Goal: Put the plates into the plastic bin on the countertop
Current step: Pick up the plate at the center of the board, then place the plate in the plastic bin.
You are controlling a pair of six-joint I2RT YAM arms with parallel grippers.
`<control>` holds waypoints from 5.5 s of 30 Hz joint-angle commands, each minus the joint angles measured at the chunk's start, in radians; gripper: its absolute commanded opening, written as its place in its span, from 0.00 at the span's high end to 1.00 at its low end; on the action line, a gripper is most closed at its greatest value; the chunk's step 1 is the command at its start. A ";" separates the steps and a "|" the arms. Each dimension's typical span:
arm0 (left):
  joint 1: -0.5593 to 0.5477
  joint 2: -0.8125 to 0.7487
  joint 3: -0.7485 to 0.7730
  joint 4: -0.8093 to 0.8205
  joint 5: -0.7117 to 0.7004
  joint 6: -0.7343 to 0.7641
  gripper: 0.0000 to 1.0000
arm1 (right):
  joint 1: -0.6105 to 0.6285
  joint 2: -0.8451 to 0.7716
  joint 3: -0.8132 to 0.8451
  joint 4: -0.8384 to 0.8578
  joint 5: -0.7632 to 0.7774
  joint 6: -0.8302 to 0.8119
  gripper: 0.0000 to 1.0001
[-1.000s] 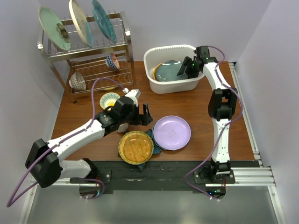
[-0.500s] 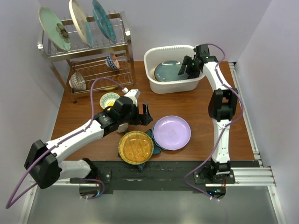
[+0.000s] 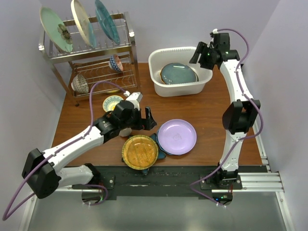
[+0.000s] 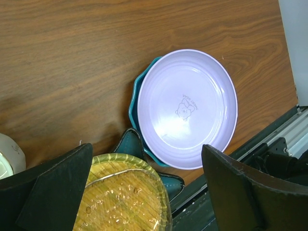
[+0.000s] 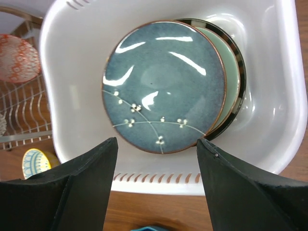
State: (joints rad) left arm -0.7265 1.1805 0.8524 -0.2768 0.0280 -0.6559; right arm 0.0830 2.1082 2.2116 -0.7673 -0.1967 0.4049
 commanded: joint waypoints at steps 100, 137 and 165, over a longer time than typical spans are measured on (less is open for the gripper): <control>-0.111 0.349 0.086 0.199 0.197 -0.054 0.10 | 0.034 -0.798 -1.572 0.358 -0.242 -0.001 0.76; -0.108 0.220 0.074 0.107 0.078 -0.039 0.09 | 0.034 -0.852 -1.431 0.241 -0.208 -0.026 1.00; -0.048 0.070 0.097 -0.056 -0.079 -0.004 0.00 | 0.034 -0.754 -1.196 0.234 -0.228 0.005 1.00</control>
State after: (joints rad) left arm -0.7910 1.2755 0.9188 -0.2985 -0.0086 -0.6884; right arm 0.1131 1.3499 0.9516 -0.5537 -0.4072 0.3866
